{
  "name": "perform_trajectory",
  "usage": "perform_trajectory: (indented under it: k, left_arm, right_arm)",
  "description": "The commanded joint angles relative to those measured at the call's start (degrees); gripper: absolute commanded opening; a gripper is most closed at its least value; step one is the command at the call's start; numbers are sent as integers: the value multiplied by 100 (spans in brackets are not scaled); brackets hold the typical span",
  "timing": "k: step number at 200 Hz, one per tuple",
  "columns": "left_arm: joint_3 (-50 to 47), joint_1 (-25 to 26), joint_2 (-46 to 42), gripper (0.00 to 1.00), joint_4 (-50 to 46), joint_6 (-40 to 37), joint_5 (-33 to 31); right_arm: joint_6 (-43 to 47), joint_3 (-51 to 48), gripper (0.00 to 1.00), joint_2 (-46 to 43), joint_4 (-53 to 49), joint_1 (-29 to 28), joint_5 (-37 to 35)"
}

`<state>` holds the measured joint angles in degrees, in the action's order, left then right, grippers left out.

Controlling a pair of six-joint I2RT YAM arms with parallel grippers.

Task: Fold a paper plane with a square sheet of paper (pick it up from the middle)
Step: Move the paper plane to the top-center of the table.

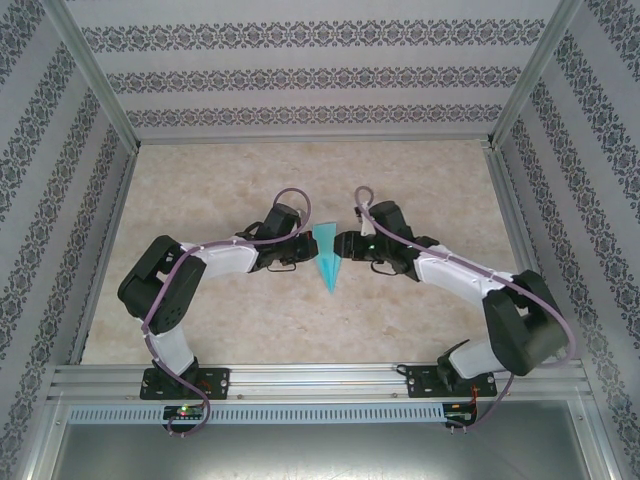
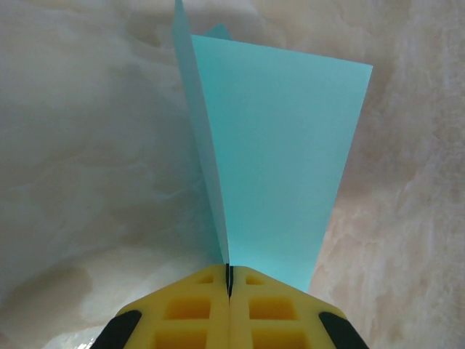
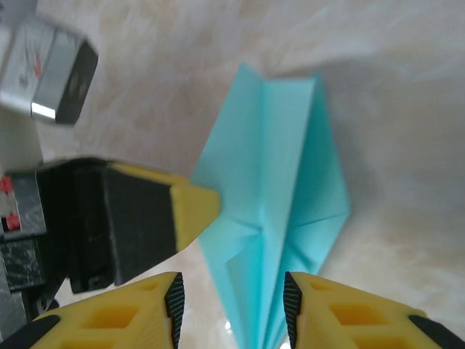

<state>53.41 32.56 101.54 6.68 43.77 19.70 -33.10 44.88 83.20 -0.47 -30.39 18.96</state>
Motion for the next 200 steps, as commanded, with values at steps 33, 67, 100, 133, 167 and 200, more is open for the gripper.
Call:
perform_trajectory:
  k: [33, 67, 100, 133, 167, 200]
  left_arm:
    - [-243, -122, -178, 0, 478, 5, 114]
    - [-283, -153, -170, 0, 433, -22, 110]
    - [-304, -161, -169, 0, 444, -19, 118]
    - [-317, -155, -178, 0, 405, -18, 93]
    - [-317, -161, -168, 0, 397, -33, 96]
    - [-320, -162, -169, 0, 407, -25, 87]
  right_arm:
    - [-111, 551, 41, 755, -401, -394, -309]
    - [167, 840, 43, 1034, -698, -424, -589]
    - [371, 953, 45, 1272, -676, -458, -662]
    - [366, 935, 51, 1419, -637, -533, -799]
    - [418, 898, 56, 1462, -651, -579, -859]
    - [367, 935, 57, 1521, -727, -585, -678]
